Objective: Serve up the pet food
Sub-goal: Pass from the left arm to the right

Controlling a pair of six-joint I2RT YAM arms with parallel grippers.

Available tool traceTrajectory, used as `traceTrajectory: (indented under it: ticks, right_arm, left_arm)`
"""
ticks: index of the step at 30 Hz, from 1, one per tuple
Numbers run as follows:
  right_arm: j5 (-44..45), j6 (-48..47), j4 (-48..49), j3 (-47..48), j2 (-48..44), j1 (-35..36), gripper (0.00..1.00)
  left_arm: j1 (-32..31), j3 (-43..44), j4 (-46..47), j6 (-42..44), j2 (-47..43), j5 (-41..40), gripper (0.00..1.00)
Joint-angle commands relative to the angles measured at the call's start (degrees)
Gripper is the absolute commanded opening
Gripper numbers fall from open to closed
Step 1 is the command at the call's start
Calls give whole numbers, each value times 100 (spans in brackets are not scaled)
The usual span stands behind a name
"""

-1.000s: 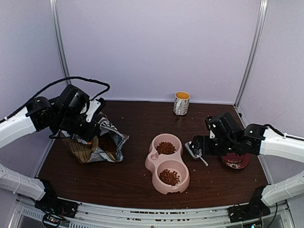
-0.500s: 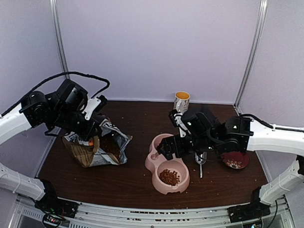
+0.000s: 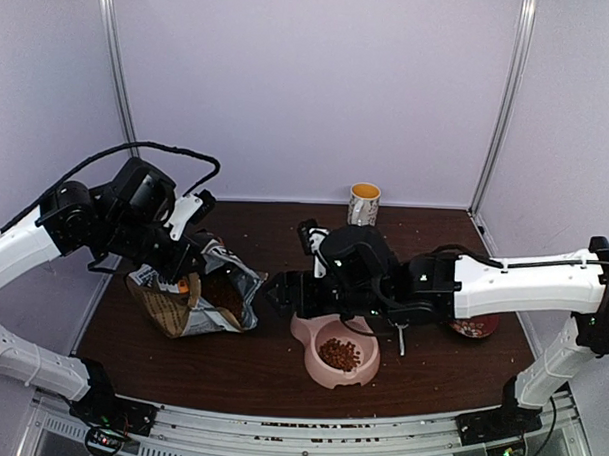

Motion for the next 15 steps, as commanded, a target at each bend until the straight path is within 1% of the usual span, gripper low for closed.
traceTrajectory:
  ticks: [1, 3, 8, 15]
  right_arm:
    - [124, 667, 1026, -189, 187, 52, 86]
    - [130, 882, 1199, -212, 300, 59, 85]
    - [-31, 1443, 1525, -217, 593, 57, 80]
    - [-242, 1856, 1948, -92, 956, 52, 72]
  left_arm:
    - [-75, 108, 1011, -28, -359, 108, 0]
    - [-77, 42, 1060, -5, -395, 98, 0]
    - [-75, -127, 1209, 23, -464, 80, 0]
    - [-75, -271, 1317, 1, -506, 115, 0]
